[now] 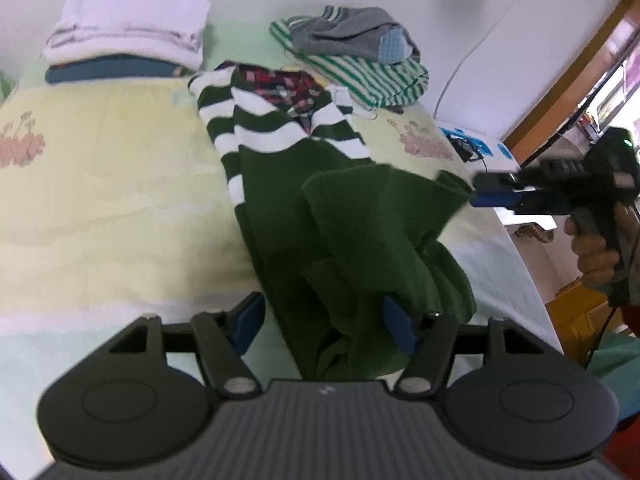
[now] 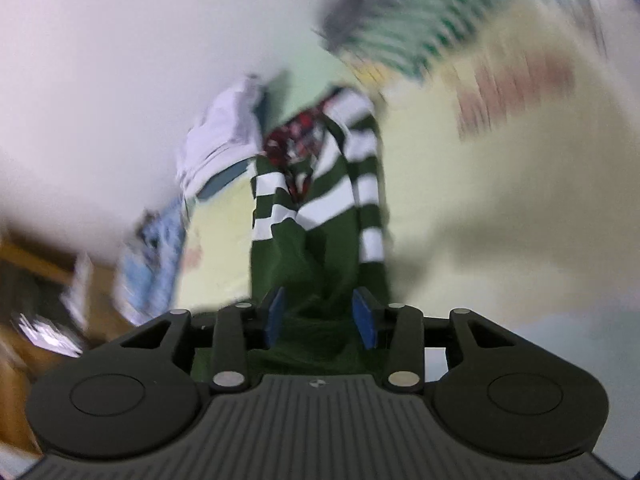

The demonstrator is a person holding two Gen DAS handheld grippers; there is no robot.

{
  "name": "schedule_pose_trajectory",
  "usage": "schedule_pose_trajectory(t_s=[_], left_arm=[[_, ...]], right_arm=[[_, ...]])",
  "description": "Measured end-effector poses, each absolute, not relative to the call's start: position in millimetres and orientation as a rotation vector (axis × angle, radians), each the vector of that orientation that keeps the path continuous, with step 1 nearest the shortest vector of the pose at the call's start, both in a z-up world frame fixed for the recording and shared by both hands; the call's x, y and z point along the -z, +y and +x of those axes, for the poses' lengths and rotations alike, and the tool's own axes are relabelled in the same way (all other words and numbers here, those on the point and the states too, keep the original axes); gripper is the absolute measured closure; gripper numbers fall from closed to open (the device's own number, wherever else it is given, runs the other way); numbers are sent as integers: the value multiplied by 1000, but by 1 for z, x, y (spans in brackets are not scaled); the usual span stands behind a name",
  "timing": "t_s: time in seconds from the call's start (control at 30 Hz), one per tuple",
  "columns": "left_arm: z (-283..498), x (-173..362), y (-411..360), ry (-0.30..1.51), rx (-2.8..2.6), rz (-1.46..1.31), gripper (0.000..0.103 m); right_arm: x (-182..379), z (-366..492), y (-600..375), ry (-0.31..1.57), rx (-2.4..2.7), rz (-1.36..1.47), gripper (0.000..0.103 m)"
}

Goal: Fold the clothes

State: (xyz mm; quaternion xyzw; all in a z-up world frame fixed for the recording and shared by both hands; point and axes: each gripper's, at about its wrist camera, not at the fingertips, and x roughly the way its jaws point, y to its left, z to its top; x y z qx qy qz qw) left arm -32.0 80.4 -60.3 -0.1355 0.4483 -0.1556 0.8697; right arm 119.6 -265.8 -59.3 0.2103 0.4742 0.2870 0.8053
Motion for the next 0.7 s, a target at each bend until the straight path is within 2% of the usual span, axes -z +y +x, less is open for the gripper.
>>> schedule_pose_trajectory(t_s=[0.1,0.23,0.6,0.67,0.7], left_arm=[[-39,51,86,913,304,-234,30],[-37,47,88,908,326,-265,29],[-9,84,42,957,382,-258,29],[-9,86,41,966,380,-242,28],[-10,86,43,969,375,-245,27]], right_arm=[[50,90,-258,916,-648,215,56],[58,75,-243,818,-697,68,54],[99,98,-197,739,-756,-7,55],[105,101,-189,741,-782,-26,57],[107,102,-185,743,-798,-41,67]])
